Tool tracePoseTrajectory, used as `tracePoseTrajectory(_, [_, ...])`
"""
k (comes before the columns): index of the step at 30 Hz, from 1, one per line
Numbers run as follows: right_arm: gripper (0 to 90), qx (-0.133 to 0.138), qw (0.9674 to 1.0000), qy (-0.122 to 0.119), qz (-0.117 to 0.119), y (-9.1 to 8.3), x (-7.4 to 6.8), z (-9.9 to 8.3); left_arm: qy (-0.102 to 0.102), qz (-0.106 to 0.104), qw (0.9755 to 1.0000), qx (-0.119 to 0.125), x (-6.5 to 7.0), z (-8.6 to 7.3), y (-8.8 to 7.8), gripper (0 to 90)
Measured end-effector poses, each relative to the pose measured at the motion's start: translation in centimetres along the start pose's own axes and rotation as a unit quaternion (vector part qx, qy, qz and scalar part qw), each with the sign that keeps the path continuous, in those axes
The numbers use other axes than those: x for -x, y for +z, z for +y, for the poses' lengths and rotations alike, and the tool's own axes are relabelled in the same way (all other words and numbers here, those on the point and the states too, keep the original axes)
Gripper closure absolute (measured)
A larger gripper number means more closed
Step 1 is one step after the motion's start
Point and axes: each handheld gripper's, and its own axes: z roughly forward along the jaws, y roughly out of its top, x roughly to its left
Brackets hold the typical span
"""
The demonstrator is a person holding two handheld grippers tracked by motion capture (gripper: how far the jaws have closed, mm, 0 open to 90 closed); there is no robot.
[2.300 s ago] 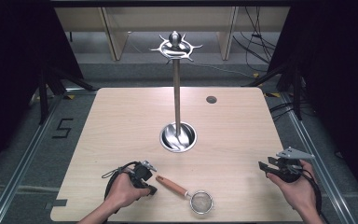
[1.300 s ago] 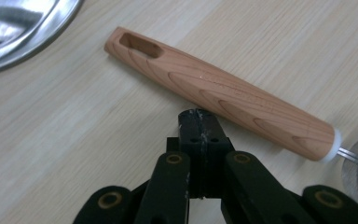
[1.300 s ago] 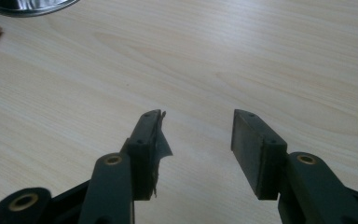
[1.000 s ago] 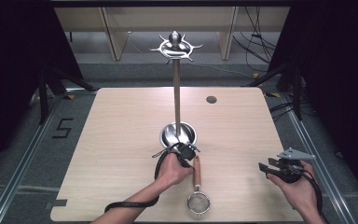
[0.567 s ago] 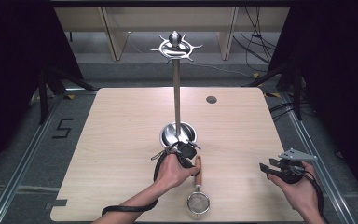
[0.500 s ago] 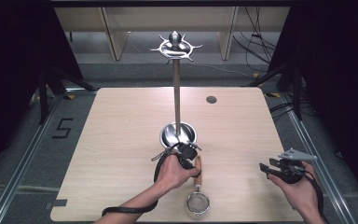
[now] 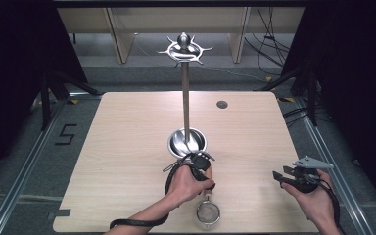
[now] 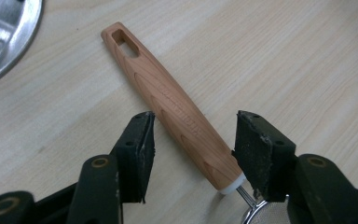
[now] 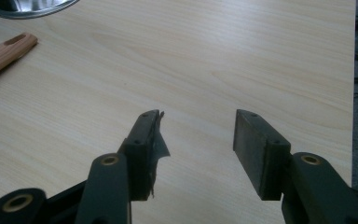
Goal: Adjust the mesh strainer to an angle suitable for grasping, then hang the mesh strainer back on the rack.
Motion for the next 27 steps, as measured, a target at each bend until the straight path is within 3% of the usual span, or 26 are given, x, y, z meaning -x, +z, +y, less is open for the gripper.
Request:
tracePoseTrajectory(3, [51.7, 0.007, 0.9995, -0.029, -0.003, 0.1, 0.4, -0.1, 0.000, 0.003, 1.0000, -0.001, 0.2, 0.0, 0.0, 42.4])
tracePoseTrajectory(6, [51.6, 0.003, 0.9998, -0.017, -0.001, -0.1, 0.3, 0.1, 0.001, 0.001, 1.0000, -0.007, 0.6, 0.0, 0.3, 40.6])
tracePoseTrajectory(7, [51.5, 0.001, 0.9999, -0.017, 0.001, 0.0, 0.3, 0.1, -0.010, 0.001, 0.9999, -0.014, 0.8, 0.0, 0.4, 39.0])
tracePoseTrajectory(10, [51.4, 0.008, 0.9999, -0.010, 0.000, 0.2, 0.1, -0.1, -0.015, 0.007, 0.9996, -0.021, 1.1, 0.1, 0.8, 38.8])
tracePoseTrajectory(11, [51.4, 0.019, 0.9993, -0.030, 0.004, 0.4, 0.4, -0.2, -0.025, 0.007, 0.9992, -0.029, 1.3, 0.1, 1.1, 38.6])
tracePoseTrajectory(12, [51.4, 0.015, 0.9991, -0.039, -0.001, 0.3, 0.6, -0.2, -0.023, 0.009, 0.9990, -0.037, 1.4, 0.1, 1.2, 38.6])
tracePoseTrajectory(13, [51.4, 0.020, 0.9993, -0.030, 0.002, 0.4, 0.4, -0.2, -0.007, 0.014, 0.9984, -0.054, 1.3, 0.1, 1.2, 37.6])
tracePoseTrajectory(14, [51.2, 0.018, 0.9993, -0.031, 0.002, 0.4, 0.4, -0.2, -0.006, 0.018, 0.9982, -0.056, 1.4, 0.1, 1.3, 37.5])
tracePoseTrajectory(15, [51.1, 0.010, 0.9998, -0.017, -0.004, 0.3, 0.2, -0.1, -0.008, 0.021, 0.9980, -0.059, 1.5, 0.2, 1.4, 37.6])
tracePoseTrajectory(17, [50.9, 0.012, 0.9997, -0.022, -0.005, 0.4, 0.2, -0.2, -0.006, 0.030, 0.9976, -0.062, 1.7, 0.2, 1.5, 37.9])
tracePoseTrajectory(18, [50.9, -0.009, 0.9999, -0.001, 0.003, 0.0, -0.2, 0.0, -0.004, 0.034, 0.9974, -0.064, 1.7, 0.2, 1.6, 38.5])
tracePoseTrajectory(19, [50.8, -0.001, 0.9995, -0.030, 0.002, 0.2, 0.2, -0.1, 0.003, 0.042, 0.9964, -0.073, 1.7, 0.1, 1.7, 39.0])
tracePoseTrajectory(20, [50.8, -0.004, 0.9997, -0.025, 0.002, 0.0, 0.0, 0.0, 0.010, 0.045, 0.9957, -0.080, 1.5, 0.1, 1.8, 39.5])
tracePoseTrajectory(21, [50.8, 0.004, 0.9992, -0.040, -0.006, 0.1, 0.2, 0.0, 0.010, 0.045, 0.9953, -0.085, 1.5, 0.0, 1.8, 39.8])
tracePoseTrajectory(22, [50.8, 0.002, 0.9995, -0.032, -0.006, 0.1, 0.0, 0.0, 0.024, 0.047, 0.9950, -0.085, 1.3, 0.0, 1.9, 41.5])
tracePoseTrajectory(23, [50.8, -0.001, 0.9997, -0.022, -0.008, 0.0, -0.2, 0.0, 0.010, 0.046, 0.9956, -0.082, 1.5, -0.2, 2.0, 43.3])
tracePoseTrajectory(24, [50.8, 0.002, 0.9998, -0.017, -0.008, 0.1, -0.3, -0.1, 0.014, 0.045, 0.9951, -0.087, 1.5, -0.2, 2.0, 45.3])
tracePoseTrajectory(25, [50.8, -0.002, 0.9995, -0.030, -0.003, 0.1, 0.0, 0.0, 0.023, 0.044, 0.9950, -0.086, 1.5, -0.2, 1.9, 46.7])
tracePoseTrajectory(26, [50.8, 0.012, 0.9996, -0.025, -0.005, 0.4, -0.1, -0.1, 0.025, 0.043, 0.9949, -0.087, 1.4, -0.2, 1.9, 48.8])
tracePoseTrajectory(27, [50.8, -0.006, 0.9999, -0.015, -0.002, 0.2, -0.2, -0.1, 0.027, 0.043, 0.9950, -0.086, 1.3, -0.2, 1.9, 49.3])
